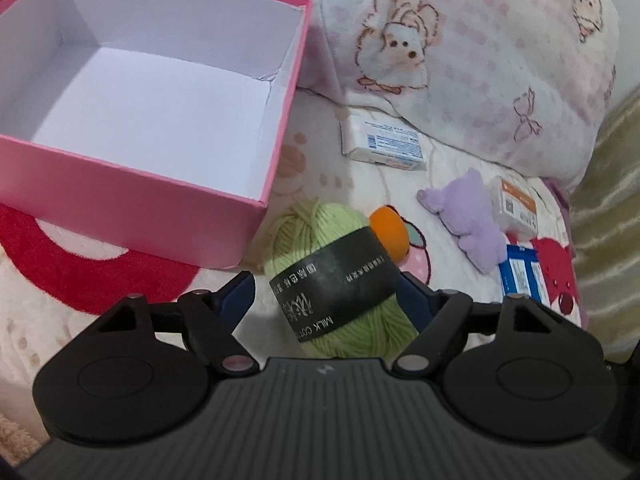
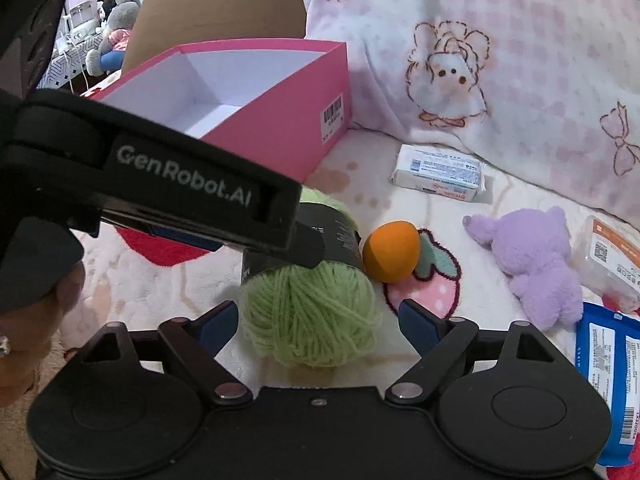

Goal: Organize objects
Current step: 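Lower the left gripper around the green yarn ball and close it, then lift the green yarn ball with the left gripper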

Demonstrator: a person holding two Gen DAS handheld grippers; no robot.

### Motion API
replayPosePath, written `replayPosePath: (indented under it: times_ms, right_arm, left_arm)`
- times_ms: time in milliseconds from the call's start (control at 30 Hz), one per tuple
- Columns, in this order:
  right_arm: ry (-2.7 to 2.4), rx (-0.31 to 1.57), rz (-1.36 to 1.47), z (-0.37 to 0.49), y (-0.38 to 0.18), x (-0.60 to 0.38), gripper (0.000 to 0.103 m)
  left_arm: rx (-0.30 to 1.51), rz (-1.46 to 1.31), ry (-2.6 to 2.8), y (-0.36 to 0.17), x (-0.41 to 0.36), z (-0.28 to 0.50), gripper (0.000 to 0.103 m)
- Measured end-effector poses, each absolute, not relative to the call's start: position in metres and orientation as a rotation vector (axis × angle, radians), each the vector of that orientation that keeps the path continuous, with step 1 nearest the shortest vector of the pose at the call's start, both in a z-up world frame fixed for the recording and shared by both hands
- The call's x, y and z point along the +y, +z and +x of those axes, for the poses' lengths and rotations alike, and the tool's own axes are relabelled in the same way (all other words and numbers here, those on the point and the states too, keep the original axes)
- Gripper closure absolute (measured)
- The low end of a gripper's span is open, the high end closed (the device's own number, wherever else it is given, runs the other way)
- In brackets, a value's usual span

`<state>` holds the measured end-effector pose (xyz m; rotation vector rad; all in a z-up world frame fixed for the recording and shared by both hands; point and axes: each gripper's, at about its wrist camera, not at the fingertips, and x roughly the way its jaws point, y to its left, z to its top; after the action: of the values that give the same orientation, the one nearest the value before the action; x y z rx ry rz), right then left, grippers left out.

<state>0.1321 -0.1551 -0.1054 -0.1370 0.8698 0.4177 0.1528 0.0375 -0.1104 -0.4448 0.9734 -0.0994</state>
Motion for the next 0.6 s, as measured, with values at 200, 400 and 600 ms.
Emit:
replayPosePath:
  times_ms: [200, 400, 600]
  right_arm:
    - [0.439, 0.891, -0.161, 0.133, -0.111, -0.149, 0.015]
    - [0.413, 0.872, -0.131, 0.14, -0.111, -0.149, 0.015]
    - [0.367, 0.88, -0.179, 0.14, -0.117, -0.145, 0.024]
  left_arm:
    - [0.968, -0.585, -0.125, -0.122, 0.042, 0.153, 0.041]
    - [0.956, -0.583, -0.092, -0.123, 0.039, 0.151, 0.042]
    - [1.023, -0.744, -0.094, -0.139, 0.044, 0.158, 0.036]
